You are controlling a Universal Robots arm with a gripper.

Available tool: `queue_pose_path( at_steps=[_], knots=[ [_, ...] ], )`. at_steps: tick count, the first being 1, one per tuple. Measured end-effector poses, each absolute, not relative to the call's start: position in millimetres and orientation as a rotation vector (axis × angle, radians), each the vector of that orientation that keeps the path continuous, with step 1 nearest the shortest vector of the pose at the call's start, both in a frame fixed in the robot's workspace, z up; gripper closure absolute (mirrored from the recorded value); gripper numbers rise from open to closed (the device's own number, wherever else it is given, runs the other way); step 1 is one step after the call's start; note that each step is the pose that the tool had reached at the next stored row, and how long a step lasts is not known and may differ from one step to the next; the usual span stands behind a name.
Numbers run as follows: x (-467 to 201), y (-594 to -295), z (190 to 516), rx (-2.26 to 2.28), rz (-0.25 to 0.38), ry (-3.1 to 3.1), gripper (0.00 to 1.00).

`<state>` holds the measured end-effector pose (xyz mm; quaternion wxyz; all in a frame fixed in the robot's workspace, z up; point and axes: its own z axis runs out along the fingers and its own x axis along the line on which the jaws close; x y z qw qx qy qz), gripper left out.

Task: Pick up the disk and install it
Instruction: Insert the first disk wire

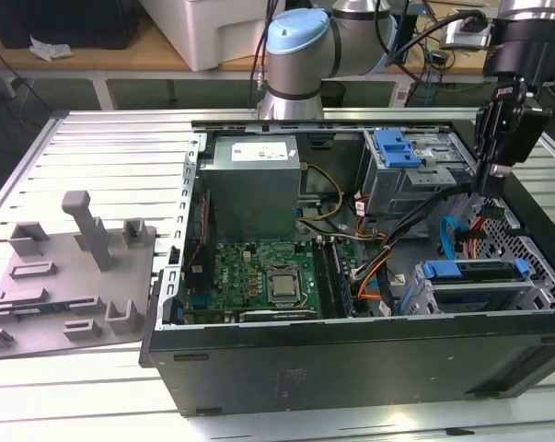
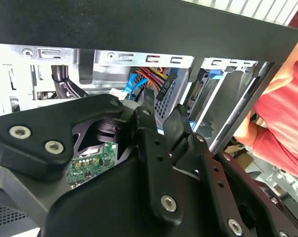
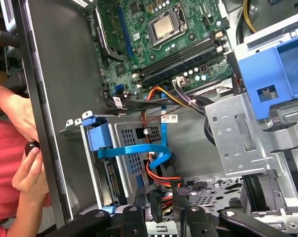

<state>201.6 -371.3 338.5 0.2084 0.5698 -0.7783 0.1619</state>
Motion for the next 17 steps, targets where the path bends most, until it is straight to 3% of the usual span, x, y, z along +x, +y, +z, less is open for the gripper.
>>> queue_pose_path(
  at_steps=[17],
  knots=[
    [214,-371,330,1.581,0.446,-2.089,0.65]
  ],
)
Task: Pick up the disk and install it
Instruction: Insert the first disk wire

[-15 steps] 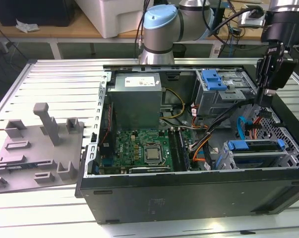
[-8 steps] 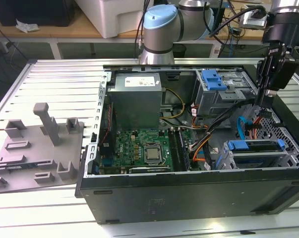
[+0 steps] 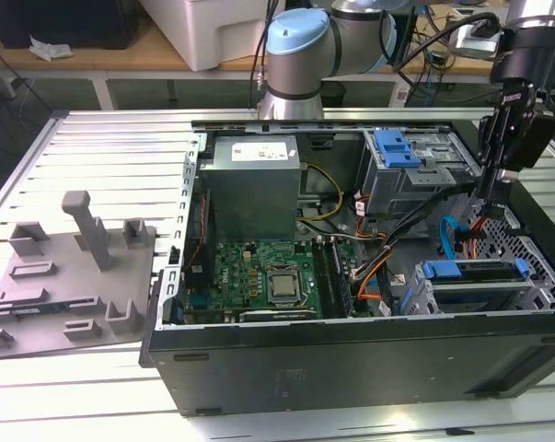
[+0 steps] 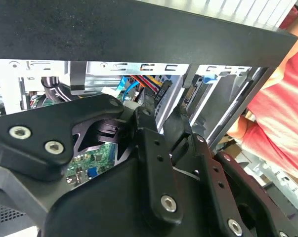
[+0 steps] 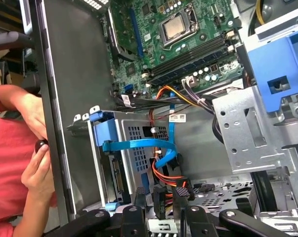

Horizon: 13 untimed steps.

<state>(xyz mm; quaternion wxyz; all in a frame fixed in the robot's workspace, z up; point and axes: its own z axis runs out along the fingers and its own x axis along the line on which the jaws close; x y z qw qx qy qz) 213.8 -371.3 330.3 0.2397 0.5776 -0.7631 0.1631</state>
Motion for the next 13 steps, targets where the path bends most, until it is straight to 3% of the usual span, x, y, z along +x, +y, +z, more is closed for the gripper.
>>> queue_pose_path(
  at_steps=[13],
  knots=[
    [214.1,-371.2,326.4,1.593,0.442,-2.060,0.65]
  ],
)
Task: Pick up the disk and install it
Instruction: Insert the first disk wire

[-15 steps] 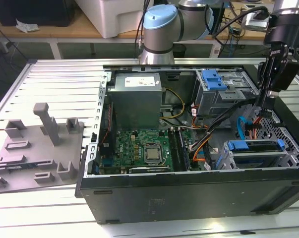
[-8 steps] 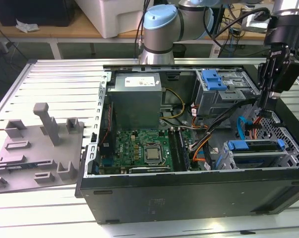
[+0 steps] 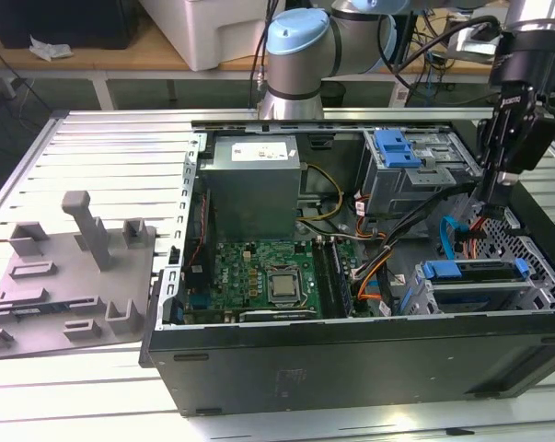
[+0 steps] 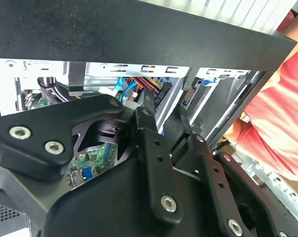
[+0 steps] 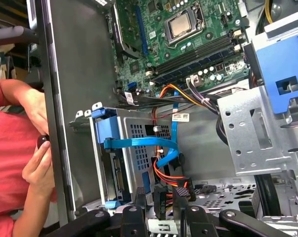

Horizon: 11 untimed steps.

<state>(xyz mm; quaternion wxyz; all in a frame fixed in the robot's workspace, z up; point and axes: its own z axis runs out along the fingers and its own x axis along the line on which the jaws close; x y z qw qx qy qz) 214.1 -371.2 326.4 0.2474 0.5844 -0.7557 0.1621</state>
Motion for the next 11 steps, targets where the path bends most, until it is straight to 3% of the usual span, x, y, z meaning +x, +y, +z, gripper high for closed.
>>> queue_pose_path(
  at_steps=[11],
  knots=[
    [219.9,-371.3,322.7,1.586,0.438,-2.050,0.65]
  ],
)
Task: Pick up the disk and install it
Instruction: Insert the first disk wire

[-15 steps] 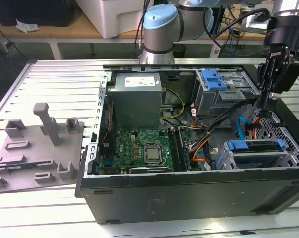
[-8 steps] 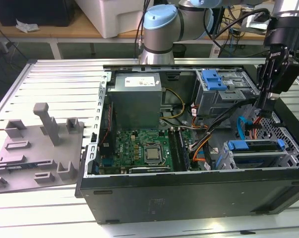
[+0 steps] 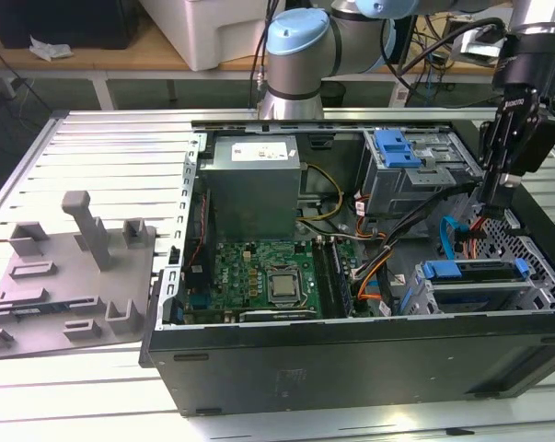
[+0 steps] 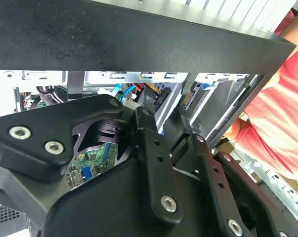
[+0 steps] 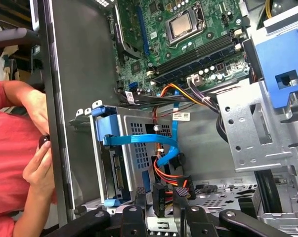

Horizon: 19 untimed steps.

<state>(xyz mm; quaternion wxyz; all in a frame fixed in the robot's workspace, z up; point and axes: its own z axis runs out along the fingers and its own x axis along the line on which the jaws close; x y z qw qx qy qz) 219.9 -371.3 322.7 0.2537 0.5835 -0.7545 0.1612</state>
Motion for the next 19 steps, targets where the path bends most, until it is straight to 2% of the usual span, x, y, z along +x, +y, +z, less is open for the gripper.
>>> queue_pose_path(
  at_steps=[19],
  knots=[
    [221.8,-371.7,317.5,1.581,0.432,-2.037,0.65]
  ],
)
